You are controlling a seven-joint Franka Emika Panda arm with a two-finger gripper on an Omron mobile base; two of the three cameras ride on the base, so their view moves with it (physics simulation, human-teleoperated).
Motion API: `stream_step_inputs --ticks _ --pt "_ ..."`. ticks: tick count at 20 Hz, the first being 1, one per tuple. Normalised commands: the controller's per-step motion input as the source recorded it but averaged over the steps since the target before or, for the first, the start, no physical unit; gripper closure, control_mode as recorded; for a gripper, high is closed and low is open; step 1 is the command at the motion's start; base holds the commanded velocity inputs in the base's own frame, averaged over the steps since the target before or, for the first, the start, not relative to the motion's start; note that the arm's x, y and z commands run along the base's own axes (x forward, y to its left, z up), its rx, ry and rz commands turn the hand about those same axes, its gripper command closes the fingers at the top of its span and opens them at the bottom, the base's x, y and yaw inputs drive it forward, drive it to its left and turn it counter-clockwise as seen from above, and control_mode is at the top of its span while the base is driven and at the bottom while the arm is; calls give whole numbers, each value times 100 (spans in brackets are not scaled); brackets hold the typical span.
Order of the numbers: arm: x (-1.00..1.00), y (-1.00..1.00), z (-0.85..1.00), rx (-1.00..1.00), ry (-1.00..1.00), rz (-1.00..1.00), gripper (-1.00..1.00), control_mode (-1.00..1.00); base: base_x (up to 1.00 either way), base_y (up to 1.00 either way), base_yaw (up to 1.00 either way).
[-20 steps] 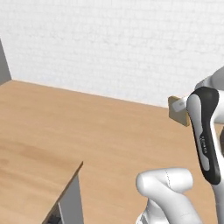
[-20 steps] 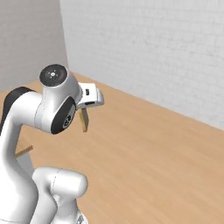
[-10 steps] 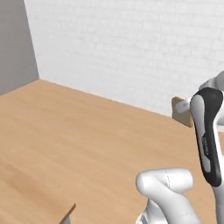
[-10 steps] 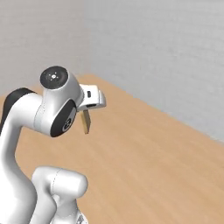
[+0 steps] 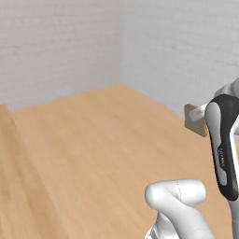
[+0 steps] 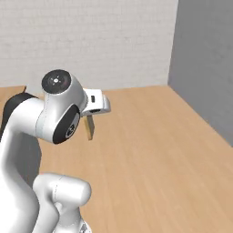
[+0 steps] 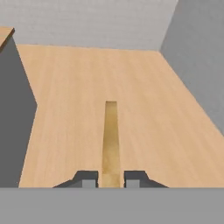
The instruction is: Start the toaster. Once the lever pops up, take the bread to the plate on the dining counter.
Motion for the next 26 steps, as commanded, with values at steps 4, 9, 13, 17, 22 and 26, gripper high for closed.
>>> stream_step_inputs --ticks 4,9,13,17,22,26 --pt "0 0 0 0 0 0 100 100 100 -30 59" --pt "0 0 0 0 0 0 100 100 100 -47 44" --pt "0 0 0 0 0 0 100 100 100 -41 42" --pt "0 0 0 0 0 0 100 100 100 -47 47" --pt "0 0 0 0 0 0 100 100 100 -45 55" --pt "0 0 0 0 0 0 100 100 100 -51 57"
